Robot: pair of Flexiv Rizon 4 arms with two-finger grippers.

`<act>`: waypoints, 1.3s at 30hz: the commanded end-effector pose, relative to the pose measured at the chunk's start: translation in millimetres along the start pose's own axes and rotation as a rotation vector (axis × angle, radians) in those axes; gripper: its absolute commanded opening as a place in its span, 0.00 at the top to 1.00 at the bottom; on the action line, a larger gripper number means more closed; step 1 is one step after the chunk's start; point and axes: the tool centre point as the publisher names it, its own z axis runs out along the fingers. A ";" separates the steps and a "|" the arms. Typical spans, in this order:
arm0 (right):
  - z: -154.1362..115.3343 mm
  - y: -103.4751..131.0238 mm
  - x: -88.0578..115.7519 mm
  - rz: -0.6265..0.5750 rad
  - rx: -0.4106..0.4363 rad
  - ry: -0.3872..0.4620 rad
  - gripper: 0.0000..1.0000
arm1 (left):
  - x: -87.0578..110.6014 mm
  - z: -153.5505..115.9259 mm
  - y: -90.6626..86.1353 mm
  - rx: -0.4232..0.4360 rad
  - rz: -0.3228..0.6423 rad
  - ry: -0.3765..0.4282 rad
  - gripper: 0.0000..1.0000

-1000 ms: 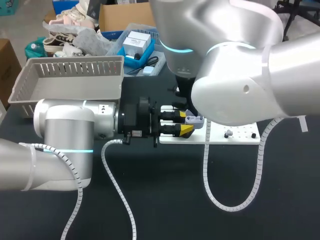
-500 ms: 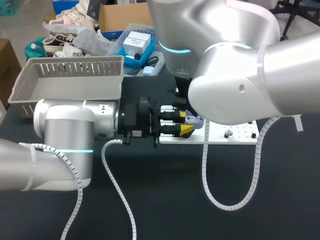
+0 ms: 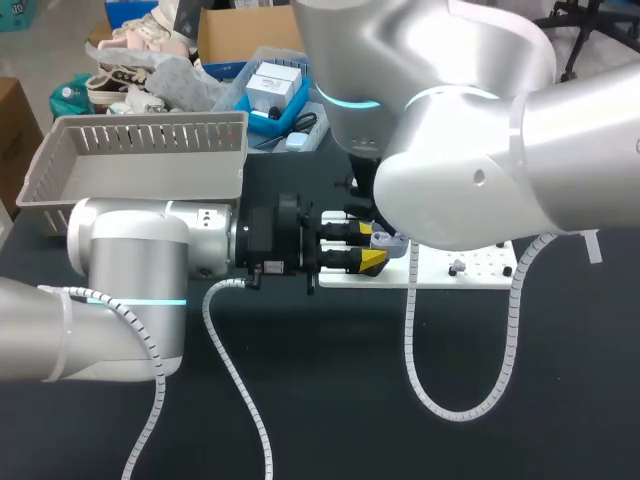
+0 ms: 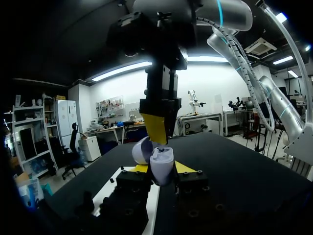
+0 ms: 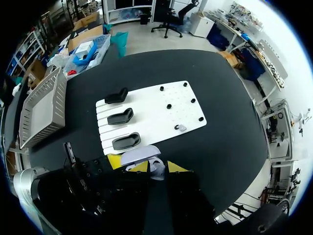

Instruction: Pick up each earbud case from the left stands, insert the matching earbuds, close the lid, and place the case in the box.

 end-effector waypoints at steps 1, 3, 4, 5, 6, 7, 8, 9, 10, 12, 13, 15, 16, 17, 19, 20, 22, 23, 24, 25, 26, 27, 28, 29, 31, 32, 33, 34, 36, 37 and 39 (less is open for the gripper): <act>1.3 3.9 -0.9 -0.003 0.008 0.005 1.00 | 0.6 1.0 0.6 -0.002 0.001 0.000 1.00; 2.0 4.4 -0.6 -0.005 0.009 0.007 1.00 | 0.6 1.0 0.6 -0.002 0.001 0.000 1.00; 2.3 4.5 -0.5 -0.006 0.010 0.008 1.00 | 0.6 1.0 0.6 -0.002 0.001 0.000 1.00; 2.6 4.6 -0.4 -0.007 0.010 0.008 1.00 | 0.6 1.0 0.6 -0.002 0.001 0.000 1.00; 3.0 4.7 -0.4 -0.008 0.013 0.010 1.00 | 0.6 1.0 0.6 -0.002 0.001 0.000 1.00; 3.2 4.7 -0.3 -0.009 0.015 0.010 1.00 | 0.6 1.0 0.6 -0.002 0.001 0.000 1.00; 3.3 4.7 -0.3 -0.011 0.016 0.010 1.00 | 0.6 1.0 0.6 -0.002 0.001 0.000 1.00; 3.4 4.7 -0.4 -0.011 0.018 0.010 1.00 | 0.6 1.0 0.6 -0.002 0.001 0.000 1.00; 3.5 4.7 -0.4 -0.012 0.018 0.010 1.00 | 0.6 1.0 0.6 -0.002 0.001 0.000 1.00; 4.0 4.7 -0.5 -0.014 0.022 0.010 1.00 | 0.6 1.0 0.6 -0.002 0.001 0.000 1.00; 4.1 4.7 -0.5 -0.014 0.023 0.011 1.00 | 0.6 1.0 0.6 -0.002 0.001 0.000 1.00; 4.3 4.8 -0.5 -0.015 0.025 0.011 1.00 | 0.6 1.0 0.6 -0.002 0.001 0.000 1.00; 4.4 4.8 -0.5 -0.016 0.025 0.012 1.00 | 0.6 1.0 0.6 -0.002 0.001 0.000 1.00; 4.5 4.9 -0.5 -0.016 0.025 0.012 1.00 | 0.6 1.0 0.6 -0.002 0.001 0.000 1.00; 5.0 5.0 -0.5 -0.017 0.027 0.013 1.00 | 0.6 1.0 0.6 -0.002 0.001 0.000 1.00; 5.2 5.0 -0.5 -0.017 0.027 0.014 1.00 | 0.6 1.0 0.6 -0.002 0.001 0.000 1.00; 5.3 5.1 -0.5 -0.016 0.026 0.011 0.81 | 0.6 1.0 0.6 -0.002 0.001 0.000 1.00; 5.3 5.5 -0.9 -0.011 0.024 0.006 0.75 | 0.6 1.0 0.6 -0.002 0.001 0.000 1.00; 4.6 5.9 -1.0 -0.011 0.023 0.006 0.69 | 0.6 1.0 0.6 -0.002 0.001 0.000 1.00; 3.9 6.1 -0.6 -0.011 0.022 0.006 0.62 | 0.6 1.0 0.6 -0.002 0.001 0.000 1.00; 3.4 6.2 -0.4 -0.011 0.019 0.006 0.56 | 0.6 1.0 0.6 -0.002 0.001 0.000 1.00; 2.7 6.1 -0.1 -0.011 0.017 0.006 0.55 | 0.6 1.0 0.6 -0.002 0.001 0.000 1.00; 2.3 6.0 0.1 -0.011 0.015 0.006 0.54 | 0.6 1.0 0.6 -0.002 0.001 0.000 1.00; 2.0 5.7 0.2 -0.011 0.013 0.005 0.54 | 0.6 1.0 0.6 -0.002 0.001 0.000 1.00; -0.1 4.2 0.1 -0.005 0.000 0.002 0.55 | 0.6 1.0 0.6 -0.002 0.001 0.000 1.00; -2.1 3.3 -0.3 0.002 -0.010 -0.002 0.55 | 0.6 1.0 0.6 -0.002 0.001 0.000 1.00; -4.5 2.0 -0.7 0.008 -0.020 -0.007 0.56 | 0.6 1.0 0.6 -0.002 0.001 0.000 1.00; -7.3 0.0 -1.6 0.020 -0.033 -0.012 0.57 | 0.6 1.0 0.6 -0.002 0.001 0.000 1.00; -12.2 -6.0 -4.5 0.043 -0.053 -0.017 0.57 | 0.6 1.0 0.6 -0.002 0.001 0.000 1.00; -15.0 -11.2 -7.7 0.066 -0.065 -0.022 0.56 | 0.6 1.0 0.6 -0.002 0.001 0.000 1.00; -21.0 -24.4 -17.4 0.130 -0.113 -0.022 0.56 | 0.6 1.0 0.6 -0.002 0.001 0.000 1.00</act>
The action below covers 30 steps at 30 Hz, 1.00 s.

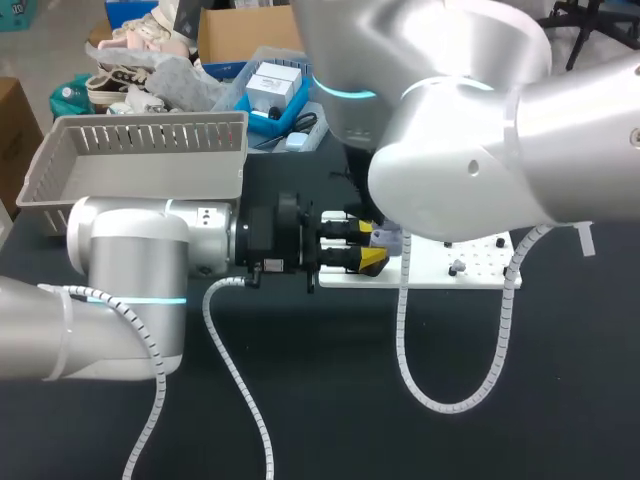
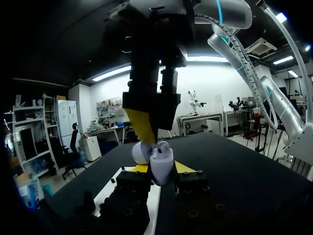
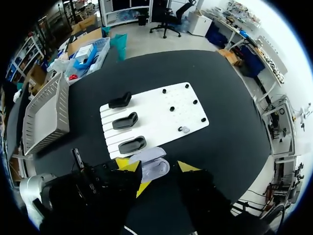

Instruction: Pick up each earbud case from the left stands, insert the matching earbuds, close the lid, and place the case in the box.

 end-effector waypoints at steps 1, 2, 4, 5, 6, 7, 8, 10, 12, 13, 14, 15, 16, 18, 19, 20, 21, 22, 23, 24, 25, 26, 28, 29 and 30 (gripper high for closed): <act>-12.4 -35.5 -13.4 0.099 -0.112 -0.009 0.56 | 1.0 1.1 -0.8 -0.001 0.001 -0.001 1.00; -13.7 -41.2 -18.2 0.122 -0.141 -0.014 0.56 | 1.0 1.1 -0.8 -0.001 0.001 -0.001 1.00; -14.5 -50.8 -24.4 0.157 -0.163 -0.010 0.56 | 1.0 1.1 -0.8 -0.001 0.001 -0.001 1.00; -14.2 -54.7 -26.7 0.170 -0.161 -0.028 0.56 | 1.0 1.1 -0.8 -0.001 0.001 -0.001 1.00; -14.0 -57.9 -28.3 0.179 -0.168 -0.028 0.56 | 1.0 1.1 -0.8 -0.001 0.001 -0.001 1.00; -13.3 -61.1 -30.0 0.188 -0.174 -0.024 0.56 | 1.0 1.1 -0.8 -0.001 0.001 -0.001 1.00; -12.5 -63.6 -31.2 0.196 -0.176 -0.028 0.56 | 1.0 1.1 -0.8 -0.001 0.001 -0.001 1.00; -10.3 -66.8 -31.9 0.202 -0.178 -0.026 0.55 | 1.0 1.1 -0.8 -0.001 0.001 -0.001 1.00; -6.2 -69.7 -33.0 0.211 -0.182 -0.022 0.54 | 1.0 1.1 -0.8 -0.001 0.001 -0.001 1.00; -3.5 -71.1 -33.4 0.212 -0.184 -0.019 0.54 | 1.0 1.1 -0.8 -0.001 0.001 -0.001 1.00; -0.9 -72.1 -33.6 0.207 -0.195 -0.014 0.53 | 1.0 1.1 -0.8 -0.001 0.001 -0.001 1.00; 1.6 -73.1 -33.7 0.200 -0.202 -0.009 0.53 | 1.0 1.1 -0.8 -0.001 0.001 -0.001 1.00; 4.3 -73.8 -33.7 0.191 -0.215 -0.005 0.52 | 1.0 1.1 -0.8 -0.001 0.001 -0.001 1.00; 9.8 -74.8 -33.4 0.162 -0.251 0.011 0.41 | 1.0 1.1 -0.8 -0.001 0.001 -0.001 1.00; 12.7 -75.0 -33.0 0.147 -0.270 0.014 0.38 | 1.0 1.1 -0.8 -0.001 0.001 -0.001 1.00; 15.3 -75.0 -32.8 0.140 -0.295 0.014 0.32 | 1.0 1.1 -0.8 -0.001 0.001 -0.001 1.00; 17.9 -75.2 -32.9 0.130 -0.309 0.016 0.28 | 1.0 1.1 -0.8 -0.001 0.001 -0.001 1.00; 21.2 -75.5 -33.0 0.119 -0.320 0.013 0.25 | 1.0 1.1 -0.8 -0.001 0.001 -0.001 1.00; 24.1 -75.9 -33.3 0.114 -0.330 0.018 0.24 | 1.0 1.1 -0.8 -0.001 0.001 -0.001 1.00; 27.8 -76.5 -33.9 0.104 -0.335 0.017 0.23 | 1.0 1.1 -0.8 -0.001 0.001 -0.001 1.00; 31.2 -77.5 -34.5 0.089 -0.339 0.011 0.22 | 1.0 1.1 -0.8 -0.001 0.001 -0.001 1.00; 34.2 -78.4 -35.3 0.082 -0.345 0.010 0.22 | 1.0 1.1 -0.8 -0.001 0.001 -0.001 1.00; 40.4 -81.3 -38.0 0.065 -0.353 -0.006 0.26 | 1.0 1.1 -0.8 -0.001 0.001 -0.001 1.00; 42.6 -82.8 -38.9 0.058 -0.359 -0.010 0.35 | 1.0 1.1 -0.8 -0.001 0.001 -0.001 1.00; 45.1 -84.2 -39.7 0.045 -0.368 -0.028 0.47 | 1.0 1.1 -0.8 -0.001 0.001 -0.001 1.00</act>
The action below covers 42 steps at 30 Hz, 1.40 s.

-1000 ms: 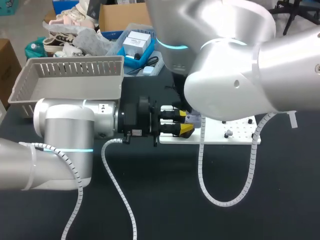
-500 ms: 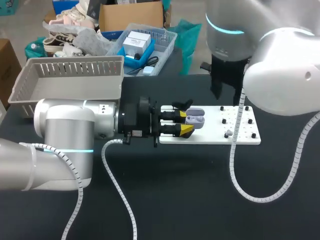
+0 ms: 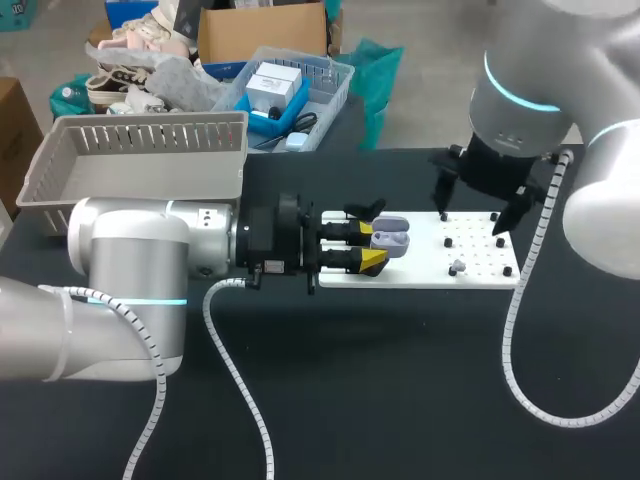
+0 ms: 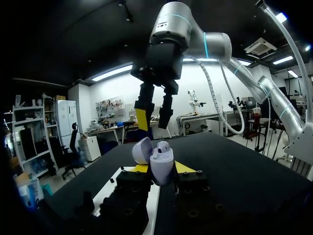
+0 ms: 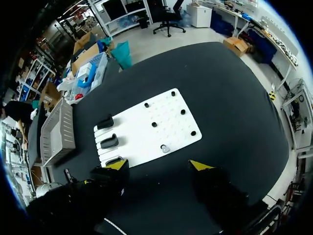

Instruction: Pick up each earbud case from the left stands, insert the matching earbuds, close the lid, and place the case in the box.

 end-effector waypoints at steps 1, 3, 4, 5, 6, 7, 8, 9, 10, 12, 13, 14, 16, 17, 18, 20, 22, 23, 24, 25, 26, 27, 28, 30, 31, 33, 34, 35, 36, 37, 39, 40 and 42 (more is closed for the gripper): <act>10.7 -10.6 0.1 -0.031 -0.125 -0.035 0.51 | 0.5 0.7 0.0 -0.002 0.001 0.000 1.00; 14.8 -13.3 -0.1 -0.053 -0.124 -0.052 0.53 | 0.5 0.7 0.0 -0.002 0.001 0.000 1.00; 16.5 -14.0 0.1 -0.060 -0.130 -0.053 0.53 | 0.5 0.7 0.0 -0.002 0.001 0.000 1.00; 17.8 -14.3 0.5 -0.060 -0.138 -0.060 0.52 | 0.5 0.7 0.0 -0.002 0.001 0.000 1.00; 19.7 -15.0 0.6 -0.064 -0.146 -0.067 0.51 | 0.5 0.7 0.0 -0.002 0.001 0.000 1.00; 21.6 -15.8 1.1 -0.071 -0.154 -0.069 0.52 | 0.5 0.7 0.0 -0.002 0.001 0.000 1.00; 23.5 -16.8 2.0 -0.077 -0.158 -0.074 0.53 | 0.5 0.7 0.0 -0.002 0.001 0.000 1.00; 25.7 -18.0 2.7 -0.084 -0.165 -0.072 0.54 | 0.5 0.7 0.0 -0.002 0.001 0.000 1.00; 27.6 -18.9 3.6 -0.086 -0.174 -0.064 0.55 | 0.5 0.7 0.0 -0.002 0.001 0.000 1.00; 31.7 -20.5 5.6 -0.096 -0.186 -0.051 0.55 | 0.5 0.7 0.0 -0.002 0.001 0.000 1.00; 33.7 -20.9 7.0 -0.102 -0.189 -0.043 0.54 | 0.5 0.7 0.0 -0.002 0.001 0.000 1.00; 36.0 -21.3 8.5 -0.112 -0.189 -0.035 0.54 | 0.5 0.7 0.0 -0.002 0.001 0.000 1.00; 40.3 -21.9 10.2 -0.126 -0.193 -0.022 0.54 | 0.5 0.7 0.0 -0.002 0.001 0.000 1.00; 41.8 -21.7 11.6 -0.133 -0.192 -0.016 0.54 | 0.5 0.7 0.0 -0.002 0.001 0.000 1.00; 43.3 -21.7 12.5 -0.139 -0.193 -0.011 0.53 | 0.5 0.7 0.0 -0.002 0.001 0.000 1.00; 47.5 -22.2 14.0 -0.153 -0.189 0.001 0.53 | 0.5 0.7 0.0 -0.002 0.001 0.000 1.00; 52.3 -22.6 15.5 -0.160 -0.186 0.008 0.52 | 0.5 0.7 0.0 -0.002 0.001 0.000 1.00; 55.6 -22.9 15.6 -0.163 -0.186 0.018 0.52 | 0.5 0.7 0.0 -0.002 0.001 0.000 1.00; 58.4 -23.1 16.1 -0.165 -0.183 0.023 0.53 | 0.5 0.7 0.0 -0.002 0.001 0.000 1.00; 61.2 -22.8 16.8 -0.166 -0.180 0.024 0.53 | 0.5 0.7 0.0 -0.002 0.001 0.000 1.00; 65.0 -22.4 17.5 -0.166 -0.174 0.031 0.53 | 0.5 0.7 0.0 -0.002 0.001 0.000 1.00; 67.4 -22.1 17.8 -0.166 -0.173 0.033 0.53 | 0.5 0.7 0.0 -0.002 0.001 0.000 1.00; 69.3 -21.5 17.7 -0.165 -0.173 0.035 0.54 | 0.5 0.7 0.0 -0.002 0.001 0.000 1.00; 74.1 -19.5 17.7 -0.162 -0.170 0.036 0.54 | 0.5 0.7 0.0 -0.002 0.001 0.000 1.00; 76.3 -18.5 17.8 -0.160 -0.168 0.038 0.55 | 0.5 0.7 0.0 -0.002 0.001 0.000 1.00; 80.9 -16.9 18.5 -0.160 -0.159 0.035 0.56 | 0.5 0.7 0.0 -0.002 0.001 0.000 1.00; 82.4 -16.3 18.6 -0.159 -0.159 0.035 0.57 | 0.5 0.7 0.0 -0.002 0.001 0.000 1.00; 83.7 -15.5 18.8 -0.157 -0.162 0.037 0.58 | 0.5 0.7 0.0 -0.002 0.001 0.000 1.00; 85.5 -15.1 18.9 -0.156 -0.162 0.036 0.59 | 0.5 0.7 0.0 -0.002 0.001 0.000 1.00; 86.5 -14.9 19.1 -0.156 -0.162 0.036 0.60 | 0.5 0.7 0.0 -0.002 0.001 0.000 1.00; 89.4 -14.5 19.5 -0.155 -0.163 0.037 0.60 | 0.5 0.7 0.0 -0.002 0.001 0.000 1.00; 90.8 -14.4 19.5 -0.154 -0.163 0.037 0.60 | 0.5 0.7 0.0 -0.002 0.001 0.000 1.00; 93.6 -14.6 19.1 -0.154 -0.162 0.038 0.61 | 0.5 0.7 0.0 -0.002 0.001 0.000 1.00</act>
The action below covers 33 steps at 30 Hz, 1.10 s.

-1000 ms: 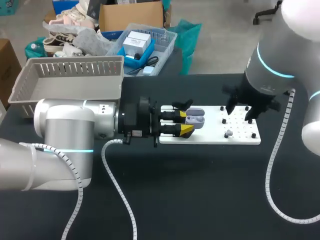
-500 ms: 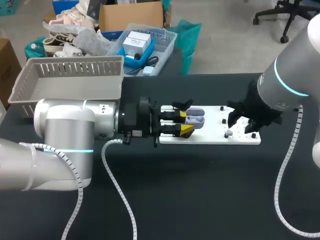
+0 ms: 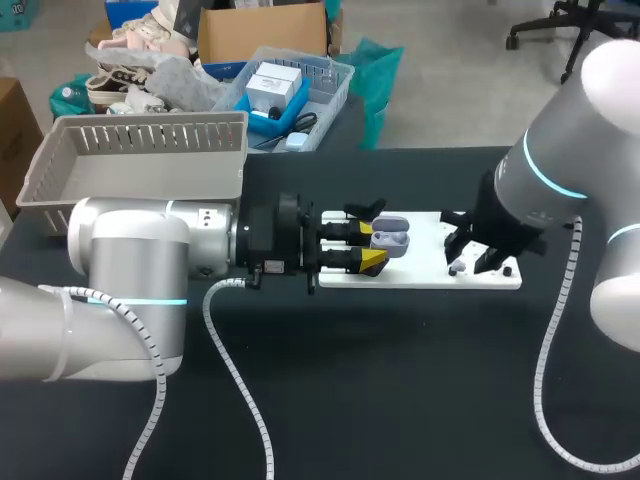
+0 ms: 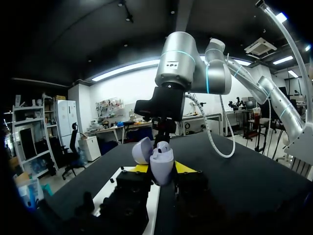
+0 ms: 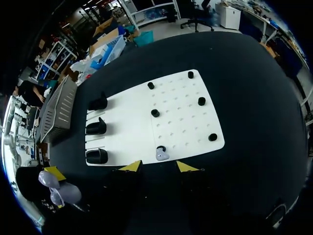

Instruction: Pick up each earbud case from the left stands, insert the matching earbuds, close the lid, and place the case in the box.

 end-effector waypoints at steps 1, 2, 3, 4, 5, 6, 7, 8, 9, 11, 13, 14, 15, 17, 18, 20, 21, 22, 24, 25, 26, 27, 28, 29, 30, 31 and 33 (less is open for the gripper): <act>8.9 0.1 -1.1 0.001 -0.001 -0.004 0.62 | 0.5 0.7 0.0 -0.002 0.001 0.000 1.00; 10.4 -0.5 -1.2 -0.001 0.004 -0.005 0.62 | 0.5 0.7 0.0 -0.002 0.001 0.000 1.00; 12.0 -1.2 -1.4 -0.004 0.012 -0.007 0.62 | 0.5 0.7 0.0 -0.002 0.001 0.000 1.00; 13.3 -1.9 -1.6 -0.006 0.016 -0.009 0.63 | 0.5 0.7 0.0 -0.002 0.001 0.000 1.00; 14.4 -2.3 -1.8 -0.006 0.017 -0.010 0.64 | 0.5 0.7 0.0 -0.002 0.001 0.000 1.00; 15.6 -2.8 -1.9 -0.006 0.020 -0.010 0.64 | 0.5 0.7 0.0 -0.002 0.001 0.000 1.00; 16.7 -3.1 -2.0 -0.009 0.025 -0.011 0.65 | 0.5 0.7 0.0 -0.002 0.001 0.000 1.00; 17.6 -3.3 -1.9 -0.010 0.027 -0.012 0.65 | 0.5 0.7 0.0 -0.002 0.001 0.000 1.00; 18.3 -3.3 -1.8 -0.010 0.027 -0.011 0.65 | 0.5 0.7 0.0 -0.002 0.001 0.000 1.00; 19.7 -3.3 -1.6 -0.011 0.028 -0.011 0.65 | 0.5 0.7 0.0 -0.002 0.001 0.000 1.00; 20.5 -3.0 -1.9 -0.013 0.029 -0.012 0.66 | 0.5 0.7 0.0 -0.002 0.001 0.000 1.00; 21.0 -2.8 -2.4 -0.013 0.028 -0.012 0.67 | 0.5 0.7 0.0 -0.002 0.001 0.000 1.00; 21.6 -2.8 -3.0 -0.013 0.029 -0.012 0.67 | 0.5 0.7 0.0 -0.002 0.001 0.000 1.00; 22.4 -2.9 -3.4 -0.013 0.031 -0.012 0.67 | 0.5 0.7 0.0 -0.002 0.001 0.000 1.00; 22.9 -3.2 -3.6 -0.013 0.033 -0.012 0.67 | 0.5 0.7 0.0 -0.002 0.001 0.000 1.00; 23.7 -4.7 -4.3 -0.012 0.036 -0.012 0.68 | 0.5 0.7 0.0 -0.002 0.001 0.000 1.00; 23.9 -5.4 -4.6 -0.010 0.037 -0.012 0.69 | 0.5 0.7 0.0 -0.002 0.001 0.000 1.00; 24.2 -6.1 -5.0 -0.008 0.038 -0.012 0.69 | 0.5 0.7 0.0 -0.002 0.001 0.000 1.00; 24.6 -6.7 -5.4 -0.005 0.039 -0.012 0.69 | 0.5 0.7 0.0 -0.002 0.001 0.000 1.00; 24.8 -6.9 -5.5 -0.003 0.039 -0.011 0.69 | 0.5 0.7 0.0 -0.002 0.001 0.000 1.00; 24.9 -7.0 -5.5 -0.002 0.039 -0.011 0.70 | 0.5 0.7 0.0 -0.002 0.001 0.000 1.00; 25.0 -7.0 -5.5 -0.001 0.038 -0.010 0.70 | 0.5 0.7 0.0 -0.002 0.001 0.000 1.00; 25.6 -7.1 -5.3 -0.001 0.038 -0.010 0.71 | 0.5 0.7 0.0 -0.002 0.001 0.000 1.00; 25.9 -7.1 -5.3 -0.001 0.038 -0.009 0.71 | 0.5 0.7 0.0 -0.002 0.001 0.000 1.00; 26.3 -7.1 -5.3 -0.001 0.037 -0.009 0.71 | 0.5 0.7 0.0 -0.002 0.001 0.000 1.00; 26.6 -7.2 -5.3 -0.001 0.037 -0.009 0.72 | 0.5 0.7 0.0 -0.002 0.001 0.000 1.00; 26.9 -7.3 -5.5 0.001 0.036 -0.008 0.73 | 0.5 0.7 0.0 -0.002 0.001 0.000 1.00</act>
